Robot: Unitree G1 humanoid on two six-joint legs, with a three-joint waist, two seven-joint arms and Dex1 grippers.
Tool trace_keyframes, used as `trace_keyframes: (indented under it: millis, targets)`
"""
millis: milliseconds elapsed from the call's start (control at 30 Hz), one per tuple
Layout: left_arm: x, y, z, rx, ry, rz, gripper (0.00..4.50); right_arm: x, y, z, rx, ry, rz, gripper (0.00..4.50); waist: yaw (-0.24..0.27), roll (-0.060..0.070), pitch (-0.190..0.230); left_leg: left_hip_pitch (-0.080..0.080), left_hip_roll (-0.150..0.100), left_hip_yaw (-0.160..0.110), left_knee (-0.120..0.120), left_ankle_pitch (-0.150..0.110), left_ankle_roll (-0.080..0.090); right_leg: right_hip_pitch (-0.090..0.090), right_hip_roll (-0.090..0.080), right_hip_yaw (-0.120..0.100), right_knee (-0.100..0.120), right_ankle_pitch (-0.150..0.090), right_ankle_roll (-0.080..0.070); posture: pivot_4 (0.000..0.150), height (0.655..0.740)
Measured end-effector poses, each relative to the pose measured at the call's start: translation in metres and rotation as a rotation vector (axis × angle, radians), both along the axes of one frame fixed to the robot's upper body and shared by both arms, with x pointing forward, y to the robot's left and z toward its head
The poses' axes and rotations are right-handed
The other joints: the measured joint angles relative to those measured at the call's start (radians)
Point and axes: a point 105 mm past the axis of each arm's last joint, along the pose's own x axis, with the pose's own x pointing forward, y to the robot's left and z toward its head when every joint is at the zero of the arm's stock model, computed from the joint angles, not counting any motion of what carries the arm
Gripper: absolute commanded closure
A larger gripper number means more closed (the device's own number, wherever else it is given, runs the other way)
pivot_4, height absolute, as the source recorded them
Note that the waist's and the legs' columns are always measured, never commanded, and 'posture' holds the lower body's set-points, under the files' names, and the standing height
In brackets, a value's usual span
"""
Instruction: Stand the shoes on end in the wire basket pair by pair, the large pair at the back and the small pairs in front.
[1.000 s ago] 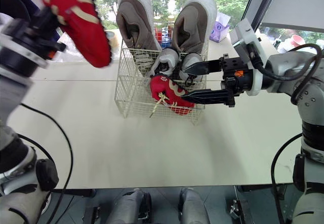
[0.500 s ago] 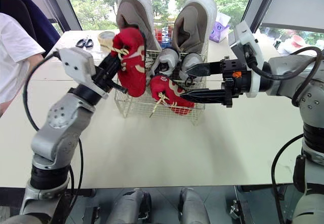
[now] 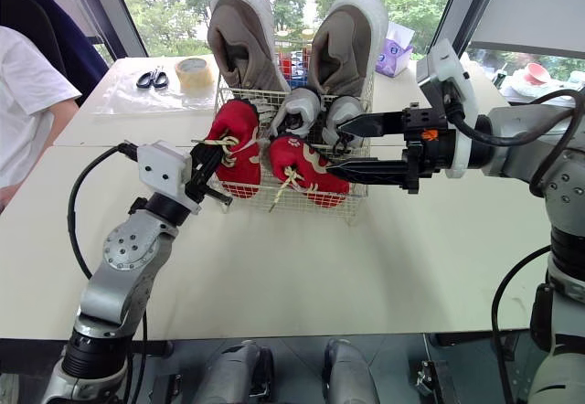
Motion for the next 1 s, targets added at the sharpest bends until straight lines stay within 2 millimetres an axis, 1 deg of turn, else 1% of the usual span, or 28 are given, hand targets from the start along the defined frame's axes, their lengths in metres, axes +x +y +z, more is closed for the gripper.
trace_keyframes:
  millis: [67,133,167,200,233,300,367,433,500,533,600,667,767,833,900,967,1000]
  targets:
    - [0.001,0.003,-0.003,-0.016,0.037,-0.008,1.96,0.000,-0.001,-0.002,0.001,0.009,-0.002,0.00,0.001,0.000,0.000,0.000,0.000,0.000,0.000,0.000,0.000,0.000,0.000,0.000,0.000,0.000,0.000,0.150,0.7400]
    - [0.000,0.006,-0.003,-0.026,0.061,-0.008,0.82,0.001,-0.001,-0.005,0.001,0.018,-0.004,0.00,0.001,0.000,0.000,-0.001,0.000,0.000,0.000,0.000,0.000,0.000,0.000,0.000,0.000,0.000,0.000,0.150,0.7400]
    - [-0.001,0.007,-0.003,-0.055,0.103,-0.030,0.39,0.000,-0.001,-0.006,0.002,0.023,-0.003,0.00,0.000,0.000,0.000,-0.001,0.000,0.000,0.000,0.000,0.000,0.000,0.000,0.000,0.000,0.000,0.000,0.150,0.7400]
    - [-0.005,0.008,-0.002,-0.085,0.150,-0.064,0.06,0.000,-0.003,-0.008,0.005,0.033,-0.003,0.00,0.000,-0.001,0.000,-0.001,0.000,-0.001,0.000,0.000,0.000,0.000,0.000,0.000,0.000,0.000,0.000,0.150,0.7400]
    - [-0.012,0.009,0.000,-0.123,0.212,-0.123,0.06,0.000,-0.004,-0.011,0.007,0.045,-0.007,0.00,-0.001,0.000,0.000,-0.001,0.000,-0.001,0.000,0.000,0.000,-0.001,0.000,0.000,0.000,0.000,0.000,0.150,0.7400]
    - [-0.033,0.009,0.005,-0.143,0.315,-0.249,0.06,0.000,-0.008,-0.018,0.010,0.071,-0.021,0.00,-0.002,0.000,0.000,-0.002,0.001,-0.001,0.000,0.000,0.000,-0.001,0.000,0.000,0.000,0.000,0.000,0.150,0.7400]
    - [-0.045,0.010,0.007,-0.147,0.380,-0.314,0.06,0.000,-0.010,-0.021,0.016,0.084,-0.028,0.00,-0.002,0.001,0.001,-0.001,0.001,-0.001,0.000,0.001,-0.001,-0.001,0.001,0.000,0.001,0.000,0.000,0.150,0.7400]
    - [-0.052,0.020,0.003,-0.150,0.451,-0.322,0.06,0.000,-0.013,-0.022,0.026,0.088,-0.039,0.00,-0.002,0.001,0.001,-0.001,0.001,-0.002,0.000,0.001,-0.002,0.000,0.002,0.000,0.001,0.000,0.000,0.150,0.7400]
    - [-0.056,0.032,0.004,-0.164,0.478,-0.312,0.06,0.000,-0.017,-0.024,0.036,0.090,-0.056,0.00,0.000,0.001,0.001,0.000,0.001,-0.002,0.001,0.001,-0.002,0.000,0.003,0.000,0.000,0.000,0.000,0.150,0.7400]
    - [-0.059,0.038,0.004,-0.148,0.492,-0.310,0.06,-0.001,-0.019,-0.029,0.038,0.101,-0.067,0.00,0.002,0.000,0.000,0.000,0.001,-0.003,0.001,0.001,-0.003,0.001,0.003,0.000,0.000,-0.002,-0.002,0.150,0.7400]
    - [-0.060,0.055,-0.002,-0.124,0.541,-0.266,0.06,-0.001,-0.027,-0.041,0.047,0.144,-0.104,0.00,0.002,0.000,0.000,0.000,0.001,-0.002,0.000,0.001,-0.003,0.001,0.003,-0.001,0.000,-0.002,-0.003,0.150,0.7400]
    - [-0.065,0.069,-0.014,-0.115,0.608,-0.246,0.06,-0.001,-0.038,-0.049,0.073,0.179,-0.157,0.00,0.000,0.001,0.000,0.000,0.001,-0.001,0.000,0.001,-0.002,0.001,0.003,0.001,-0.001,-0.002,-0.003,0.150,0.7400]
    - [-0.081,0.074,-0.042,-0.119,0.751,-0.275,0.06,-0.007,-0.060,-0.055,0.111,0.217,-0.240,0.00,0.002,0.001,0.000,0.000,0.001,-0.001,0.000,0.001,-0.002,0.000,0.003,0.000,-0.002,-0.002,-0.003,0.150,0.7400]
    - [-0.090,0.076,-0.058,-0.104,0.812,-0.285,0.06,-0.012,-0.073,-0.070,0.119,0.271,-0.291,0.00,0.002,0.001,0.000,0.000,0.002,-0.001,0.000,0.000,-0.002,0.001,0.003,0.000,-0.002,-0.003,-0.004,0.150,0.7400]
    - [-0.099,0.074,-0.075,-0.087,0.872,-0.306,0.06,-0.016,-0.081,-0.094,0.102,0.349,-0.336,0.00,0.001,0.001,0.000,0.000,0.002,-0.001,0.000,0.000,-0.003,0.000,0.003,0.001,-0.002,-0.003,-0.004,0.150,0.7400]
    - [-0.102,0.072,-0.081,-0.083,0.894,-0.322,0.06,-0.021,-0.084,-0.114,0.097,0.411,-0.358,0.00,0.001,0.002,0.000,0.000,0.002,-0.001,0.000,0.000,-0.004,0.000,0.003,0.001,-0.002,-0.004,-0.008,0.150,0.7400]
    - [-0.102,0.072,-0.081,-0.085,0.885,-0.325,0.06,-0.023,-0.084,-0.119,0.095,0.426,-0.361,0.00,0.000,0.003,0.000,0.000,0.002,-0.001,0.000,-0.001,-0.005,-0.001,0.003,0.001,-0.002,-0.004,-0.008,0.150,0.7400]
